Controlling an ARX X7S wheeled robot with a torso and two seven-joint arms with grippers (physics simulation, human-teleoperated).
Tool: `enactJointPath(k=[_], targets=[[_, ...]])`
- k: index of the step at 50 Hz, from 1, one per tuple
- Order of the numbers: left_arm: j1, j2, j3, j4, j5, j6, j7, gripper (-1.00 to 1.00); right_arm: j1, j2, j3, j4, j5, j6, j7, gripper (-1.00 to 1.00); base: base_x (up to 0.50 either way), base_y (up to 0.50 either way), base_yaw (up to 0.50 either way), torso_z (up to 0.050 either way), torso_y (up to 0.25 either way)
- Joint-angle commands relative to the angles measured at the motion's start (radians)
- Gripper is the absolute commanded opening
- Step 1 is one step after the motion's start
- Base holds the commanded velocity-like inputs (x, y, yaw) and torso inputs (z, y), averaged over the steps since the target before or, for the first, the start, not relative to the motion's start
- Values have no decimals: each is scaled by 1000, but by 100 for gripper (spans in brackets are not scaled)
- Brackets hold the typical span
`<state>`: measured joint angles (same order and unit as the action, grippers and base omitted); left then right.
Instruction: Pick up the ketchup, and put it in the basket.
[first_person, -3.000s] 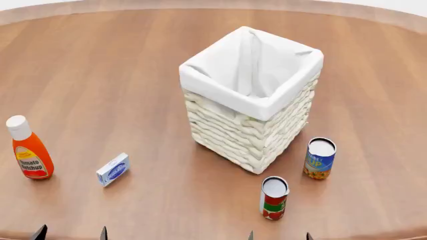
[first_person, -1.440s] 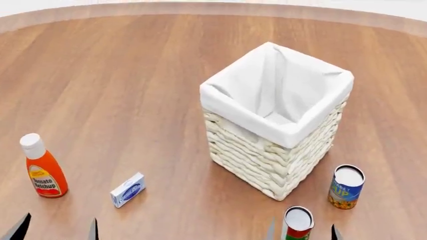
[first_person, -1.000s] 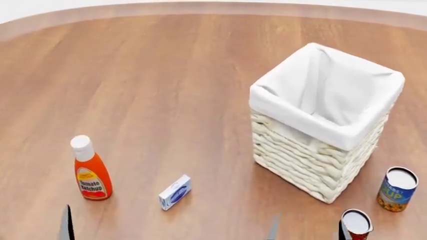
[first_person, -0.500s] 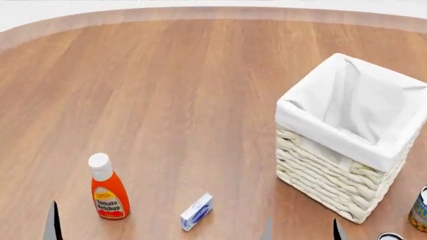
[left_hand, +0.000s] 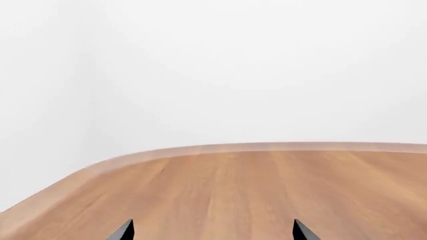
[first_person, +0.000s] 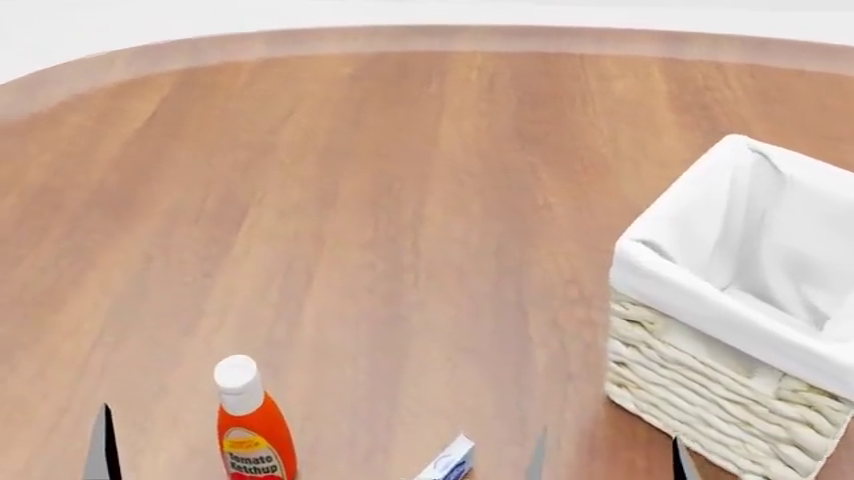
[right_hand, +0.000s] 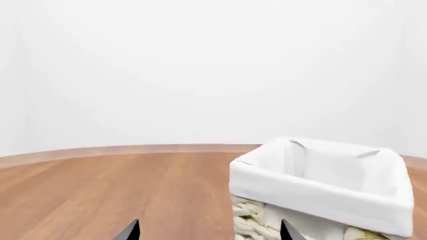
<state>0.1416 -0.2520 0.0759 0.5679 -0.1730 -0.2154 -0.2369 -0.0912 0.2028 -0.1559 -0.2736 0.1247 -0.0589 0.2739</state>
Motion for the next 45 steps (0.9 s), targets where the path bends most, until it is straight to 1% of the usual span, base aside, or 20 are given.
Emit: enactJointPath(k=[1, 3, 12, 18, 20, 24, 35, 39, 45], targets=[[-16, 6, -29, -32, -9, 8, 8, 100, 0, -18, -10, 28, -59, -5, -12, 100, 221, 512, 0, 0, 0], [-17, 5, -28, -32, -10, 7, 6, 100, 2, -19, -10, 28, -62, -1, -6, 100, 224, 381, 0, 0, 0], [-19, -2, -29, -27, -19, 2, -3, 100, -3, -17, 1, 16, -33, -17, 1, 100, 0, 0, 0, 0, 0], [-20, -6, -25, -27, -21, 3, -7, 100, 1, -10, -11, 11, -45, 4, 5, 100, 0, 0, 0, 0, 0], [-20, -8, -23, -28, -22, 3, -8, 100, -6, -6, -11, 7, -37, -17, -2, 100, 254, 159, 0, 0, 0], [-21, -10, -21, -28, -23, 4, -10, 100, -1, -9, -4, 9, -29, -6, 10, 100, 468, 262, 0, 0, 0], [-15, -16, -15, -28, -27, 11, -17, 100, -5, 1, -16, 4, -51, -14, 22, 100, 0, 0, 0, 0, 0], [-11, -18, -13, -27, -28, 15, -19, 100, -8, -2, -11, 12, -40, -31, 28, 100, 66, 504, 0, 0, 0], [-5, -20, -10, -28, -27, 22, -21, 100, -11, -3, -4, 15, -27, -31, 37, 100, 6, 0, 0, 0, 0]])
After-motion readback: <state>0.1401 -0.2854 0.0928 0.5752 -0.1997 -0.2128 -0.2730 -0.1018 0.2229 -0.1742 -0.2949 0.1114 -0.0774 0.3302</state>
